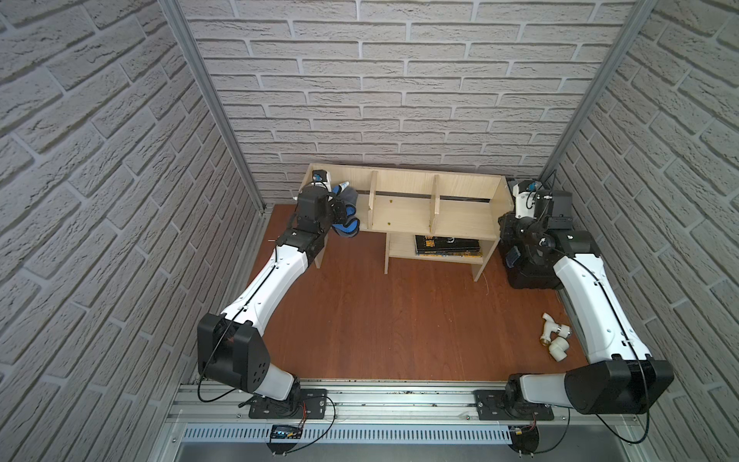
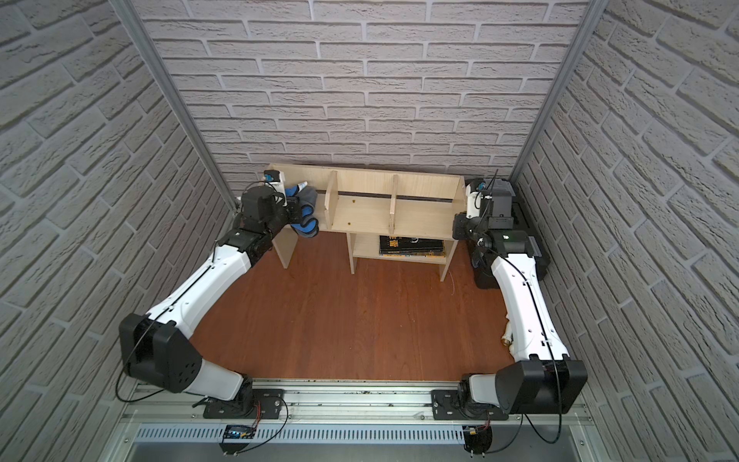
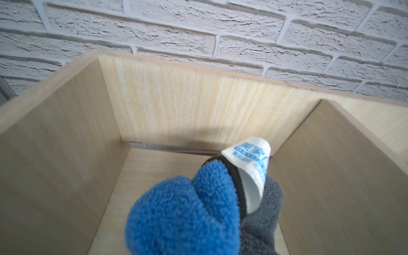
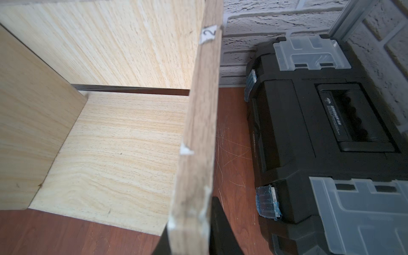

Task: Wipe the bookshelf clean with a cloth
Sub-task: Wipe the dust from the shelf.

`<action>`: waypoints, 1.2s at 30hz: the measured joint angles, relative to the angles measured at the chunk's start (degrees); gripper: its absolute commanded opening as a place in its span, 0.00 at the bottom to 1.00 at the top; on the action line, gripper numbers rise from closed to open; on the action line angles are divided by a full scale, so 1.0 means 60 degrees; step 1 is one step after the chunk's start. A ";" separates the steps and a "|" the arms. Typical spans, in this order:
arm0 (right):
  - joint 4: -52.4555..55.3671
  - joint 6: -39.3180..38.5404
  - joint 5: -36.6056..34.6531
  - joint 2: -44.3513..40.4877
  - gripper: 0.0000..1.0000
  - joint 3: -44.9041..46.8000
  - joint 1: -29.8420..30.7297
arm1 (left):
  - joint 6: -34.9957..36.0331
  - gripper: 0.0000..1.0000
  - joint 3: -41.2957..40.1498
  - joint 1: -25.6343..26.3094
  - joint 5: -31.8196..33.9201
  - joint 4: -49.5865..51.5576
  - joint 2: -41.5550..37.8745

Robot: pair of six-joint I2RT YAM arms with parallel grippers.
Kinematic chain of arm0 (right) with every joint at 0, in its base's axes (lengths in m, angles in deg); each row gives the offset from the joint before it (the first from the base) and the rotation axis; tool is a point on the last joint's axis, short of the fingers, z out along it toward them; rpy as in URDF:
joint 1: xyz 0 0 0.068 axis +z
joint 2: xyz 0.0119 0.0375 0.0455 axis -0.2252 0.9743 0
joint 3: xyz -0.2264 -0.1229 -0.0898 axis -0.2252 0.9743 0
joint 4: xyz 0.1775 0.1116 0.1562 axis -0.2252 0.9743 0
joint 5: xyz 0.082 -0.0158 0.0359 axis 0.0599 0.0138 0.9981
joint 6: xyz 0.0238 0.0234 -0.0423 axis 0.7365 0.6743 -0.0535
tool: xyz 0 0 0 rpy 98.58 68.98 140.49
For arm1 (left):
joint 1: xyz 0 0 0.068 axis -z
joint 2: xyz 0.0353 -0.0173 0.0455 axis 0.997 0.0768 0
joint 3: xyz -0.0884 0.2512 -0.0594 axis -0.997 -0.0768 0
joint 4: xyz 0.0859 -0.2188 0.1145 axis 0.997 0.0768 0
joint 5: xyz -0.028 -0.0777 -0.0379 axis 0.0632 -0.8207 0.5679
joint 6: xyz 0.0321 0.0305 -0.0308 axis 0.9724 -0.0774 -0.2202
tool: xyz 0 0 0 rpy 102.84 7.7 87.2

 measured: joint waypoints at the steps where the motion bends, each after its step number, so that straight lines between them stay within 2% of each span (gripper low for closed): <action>1: -0.0007 -0.0087 0.0204 0.0004 0.03 0.0000 -0.0124 | 0.0015 0.00 -0.0011 -0.0025 -0.0007 0.0000 -0.0040; 6: 0.0040 -0.0510 0.0936 0.0186 0.03 -0.0164 -0.0514 | 0.0066 0.00 -0.0149 -0.0066 -0.0175 0.0142 -0.0280; 9: 0.0036 -0.0514 0.0856 0.0222 0.03 -0.0193 -0.0415 | 0.0022 0.00 -0.0171 -0.0080 -0.0233 0.0127 -0.0280; 14: 0.0058 0.0146 -0.0896 0.0073 0.03 -0.0117 0.0608 | -0.0266 0.00 -0.0521 -0.0018 -0.0353 -0.0102 -0.0280; 18: -0.0142 0.0896 -0.2000 -0.0510 0.03 0.0510 0.1596 | -0.0448 0.00 -0.0929 0.0076 -0.0350 -0.0441 -0.0280; 21: 0.0033 0.1191 -0.2484 -0.0776 0.03 0.0670 0.1982 | -0.0535 0.00 -0.1093 0.0142 -0.0361 -0.0688 -0.0306; 25: 0.0251 0.1257 -0.2612 -0.0703 0.03 0.0503 0.2004 | -0.0535 0.00 -0.1406 0.0164 -0.0506 -0.0954 -0.0455; 27: 0.0404 0.1249 -0.2619 -0.0616 0.09 0.0353 0.2007 | -0.0455 0.00 -0.1552 0.0168 -0.0288 -0.0885 -0.0586; 30: 0.0470 0.1410 -0.2492 -0.0601 0.35 0.0306 0.1996 | -0.0525 0.00 -0.1377 0.0127 0.0550 -0.0168 -0.0692; 31: 0.0452 0.1501 -0.2350 -0.0601 0.39 0.0302 0.1989 | -0.0583 0.00 -0.1271 0.0069 0.0852 0.0135 -0.0718; 34: 0.0382 0.1851 -0.1978 -0.0619 0.47 0.0317 0.2004 | -0.0750 0.00 -0.1180 -0.0255 0.1818 0.0863 -0.0933; 36: 0.0277 0.1993 -0.1851 -0.0678 0.44 0.0412 0.2004 | -0.0809 0.00 -0.1184 -0.0397 0.2255 0.1213 -0.1115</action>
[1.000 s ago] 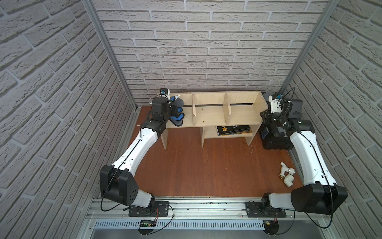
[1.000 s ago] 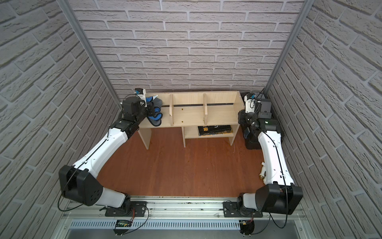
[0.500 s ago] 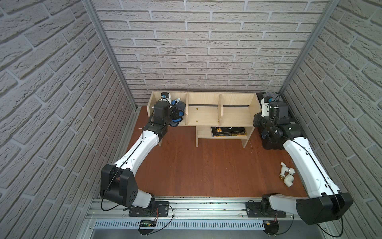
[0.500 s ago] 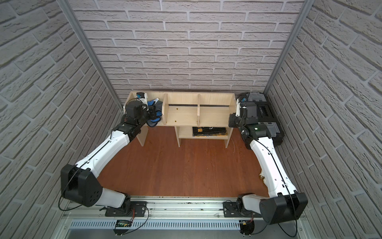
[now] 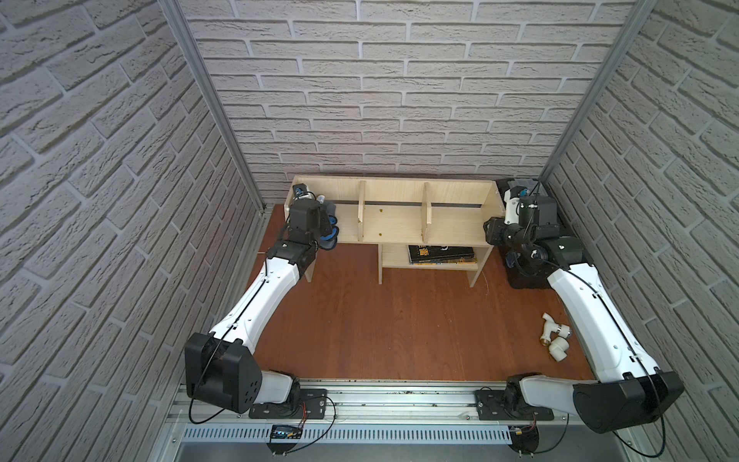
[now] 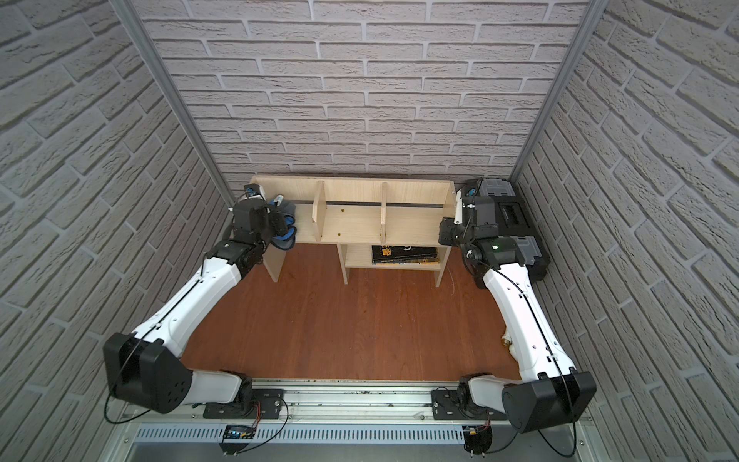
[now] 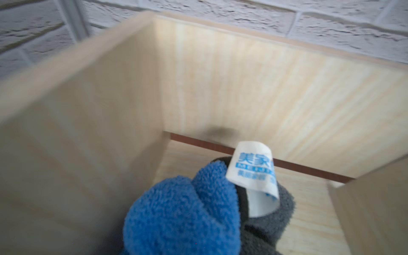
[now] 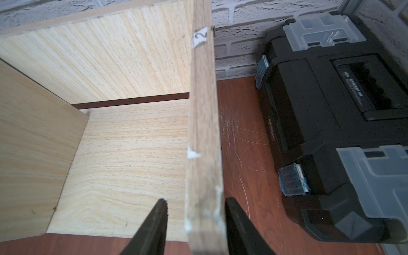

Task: Wipe the bookshelf clean with a cloth
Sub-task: Wipe the dust from the shelf.

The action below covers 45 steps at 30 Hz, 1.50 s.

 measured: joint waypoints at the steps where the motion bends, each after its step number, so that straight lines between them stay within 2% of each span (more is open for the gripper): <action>1: -0.0062 0.0033 0.0022 -0.0044 0.41 0.0073 -0.0004 | -0.0055 0.00 0.0000 0.0000 0.0044 0.0076 -0.0062; 4: -0.0262 0.0208 -0.0058 -0.0193 0.30 0.0350 -0.0084 | -0.0168 0.00 -0.0007 0.0266 -0.0022 0.0237 -0.0157; 10: -0.0718 0.0455 -0.0076 -0.0565 0.32 0.1107 -0.0124 | -0.0215 0.00 0.0015 0.1883 -0.0940 0.0055 -0.0004; 13: -0.0750 0.0495 -0.0120 -0.0641 0.31 0.1213 -0.0131 | -0.0124 0.00 0.0244 0.2346 -0.0900 -0.0044 0.0339; 19: -0.0721 0.0474 -0.0117 -0.0612 0.24 0.1202 -0.0135 | -0.0120 0.00 0.1005 0.1825 -0.1049 0.0233 0.0922; 24: -0.0685 0.0186 -0.0073 -0.0586 0.20 0.1184 -0.0047 | 0.0026 0.00 0.1789 0.0718 -0.1220 0.0386 0.1639; 27: -0.0681 0.0069 -0.0095 -0.0579 0.13 0.1177 -0.0051 | 0.0062 0.00 0.1887 -0.0029 -0.1217 0.0437 0.1734; 30: -0.0645 -0.0062 -0.0113 -0.0535 0.06 0.1122 -0.0051 | 0.0106 0.00 0.1847 -0.0401 -0.1228 0.0455 0.1705; 34: -0.0645 -0.0317 0.0040 -0.0273 0.03 0.0907 -0.0229 | 0.0131 0.00 0.1290 -0.0357 -0.1362 0.0222 0.1297; 37: -0.0554 -0.0608 0.0663 0.0073 0.03 0.0568 -0.0732 | 0.0295 0.00 0.0973 -0.0178 -0.1290 0.0353 0.0863; 45: -0.0288 -0.1239 0.1730 0.0962 0.03 -0.0310 -0.1384 | 0.1045 0.00 0.1035 0.0321 -0.0856 0.1406 0.0164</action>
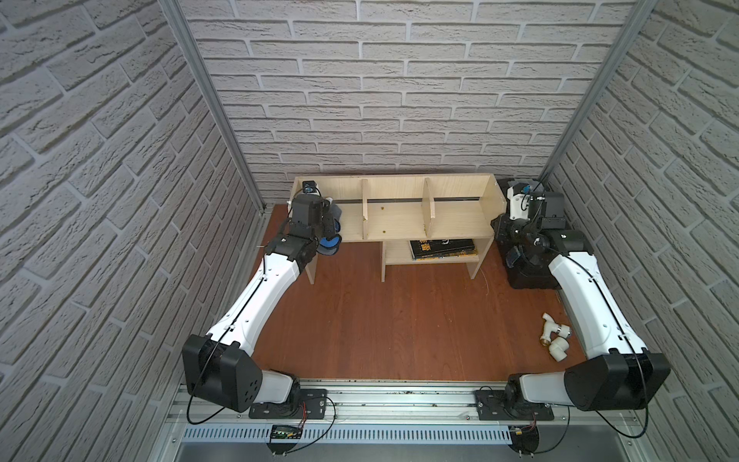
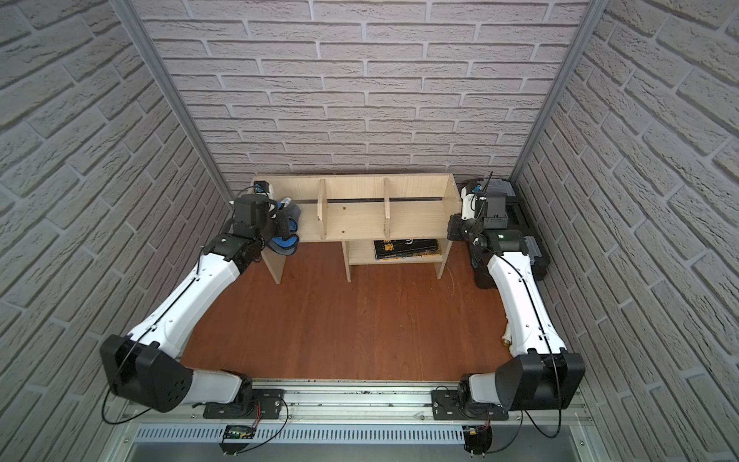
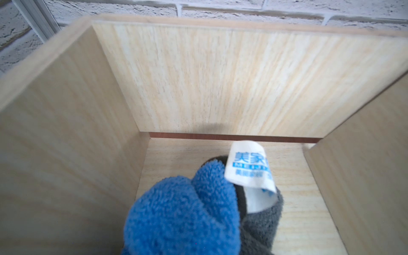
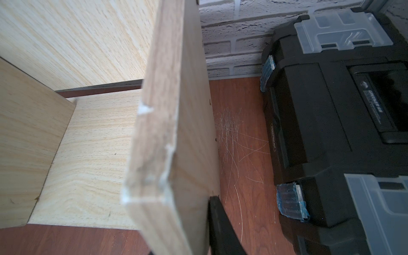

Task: Wipe the bookshelf clean with a cloth
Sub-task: Wipe the dust from the shelf.

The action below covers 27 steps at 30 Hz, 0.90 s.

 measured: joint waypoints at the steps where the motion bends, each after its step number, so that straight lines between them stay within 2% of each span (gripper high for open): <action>1: -0.0011 -0.0007 0.0015 -0.0004 0.04 0.0022 0.0000 | 0.0091 0.00 0.0113 0.0000 0.0022 0.0069 0.0015; 6: -0.0554 0.0044 -0.0015 -0.0295 0.09 0.0543 0.0018 | 0.0335 0.00 0.1628 -0.0302 0.0339 0.0543 0.0656; 10: -0.0769 0.0084 -0.0069 -0.0437 0.09 0.0758 0.0109 | 0.0149 0.00 0.2922 -0.0729 0.0007 0.0594 0.1231; 16: -0.0812 0.0127 -0.0113 -0.0444 0.09 0.0772 0.0120 | 0.0168 0.00 0.4073 -0.0896 -0.0219 0.0506 0.1508; 22: -0.0914 0.0138 -0.0131 -0.0463 0.09 0.0849 0.0146 | 0.0262 0.00 0.4233 -0.1198 -0.0175 0.0222 0.1475; 27: -0.1075 0.0164 -0.0127 -0.0532 0.09 0.0976 0.0149 | 0.0182 0.00 0.3570 -0.1264 -0.0627 -0.0015 0.1475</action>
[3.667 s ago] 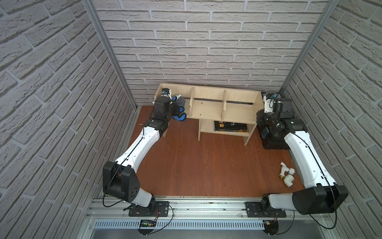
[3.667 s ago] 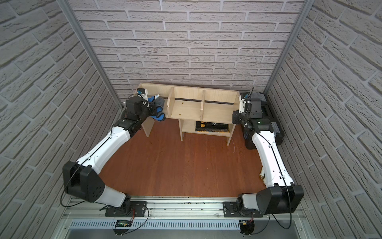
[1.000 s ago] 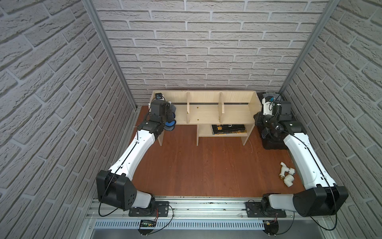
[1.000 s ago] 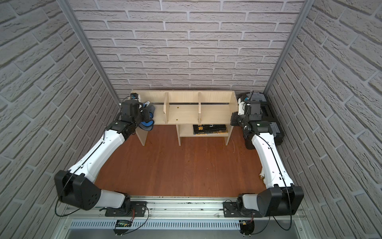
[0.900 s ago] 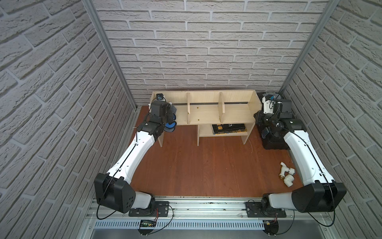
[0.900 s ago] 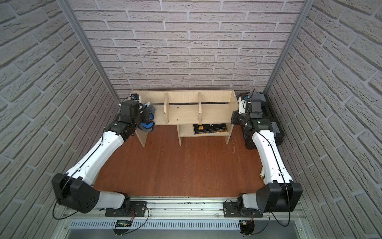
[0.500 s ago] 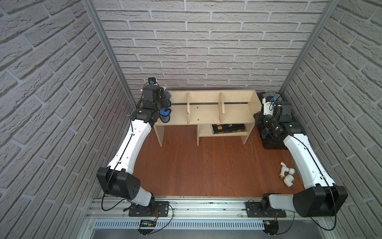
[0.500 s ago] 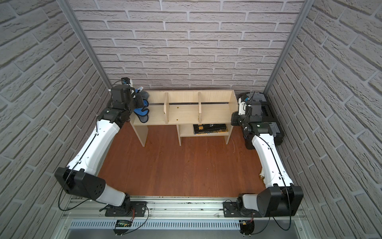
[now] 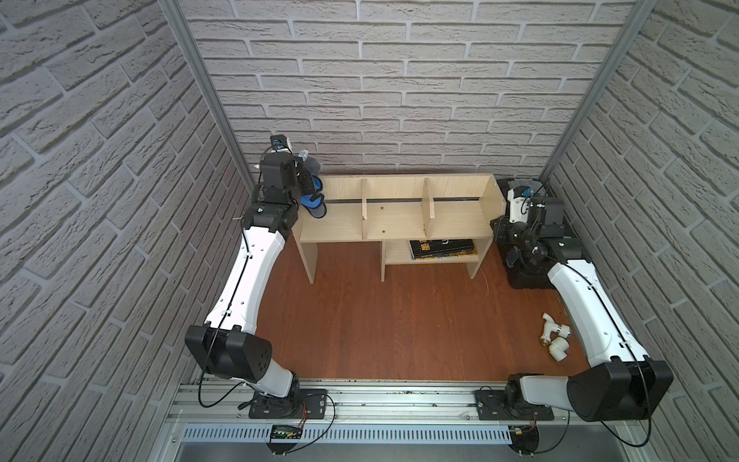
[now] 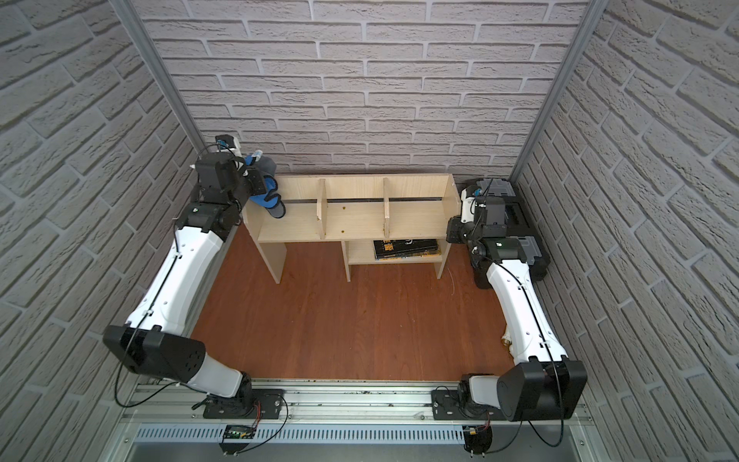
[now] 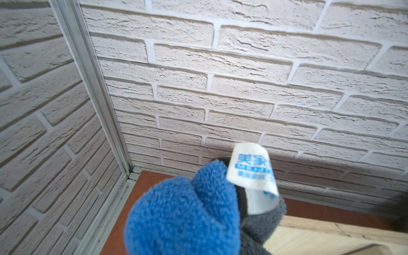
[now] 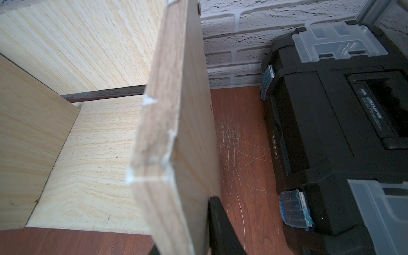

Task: Wipe the bookshelf clean with a cloth
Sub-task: Wipe the dust from the shelf.

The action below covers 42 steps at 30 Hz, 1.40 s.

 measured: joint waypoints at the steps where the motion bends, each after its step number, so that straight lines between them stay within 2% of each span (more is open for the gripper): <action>1: -0.0018 0.0004 0.0000 -0.0004 0.09 0.0011 0.0004 | -0.0051 0.00 -0.0280 0.0011 -0.0160 -0.0149 -0.0004; 5: -0.0066 0.0051 -0.0036 -0.0040 0.09 0.0062 0.0029 | -0.0073 0.00 -0.1381 0.0317 -0.0601 -0.1271 -0.0364; 13: -0.0186 0.0066 -0.0120 -0.0084 0.09 0.0153 0.0080 | 0.0189 0.00 -0.2514 0.1701 -0.1297 -0.1002 -0.0670; 20: -0.0215 0.0073 -0.0146 -0.0098 0.09 0.0175 0.0106 | 0.0339 0.00 -0.3045 0.1814 -0.1304 -0.0987 -0.0517; 25: -0.0240 0.0069 -0.0164 -0.0120 0.09 0.0208 0.0131 | 0.0226 0.00 -0.3268 0.1891 -0.0233 -0.1082 -0.0361; 30: -0.0339 0.0076 -0.0222 -0.0153 0.09 0.0284 0.0149 | 0.0342 0.00 -0.3632 0.2062 0.2047 -0.0943 -0.0718; 33: -0.0397 0.0102 -0.0233 -0.0168 0.09 0.0324 0.0157 | 0.0375 0.00 -0.3825 0.2055 0.2969 -0.0783 -0.0965; 37: -0.0412 0.0131 -0.0248 -0.0189 0.09 0.0342 0.0160 | 0.0233 0.00 -0.4058 0.2036 0.3162 -0.0667 -0.1239; 42: -0.0401 0.0138 -0.0288 -0.0197 0.09 0.0342 0.0168 | -0.0102 0.00 -0.4058 0.2138 0.2608 -0.0612 -0.1304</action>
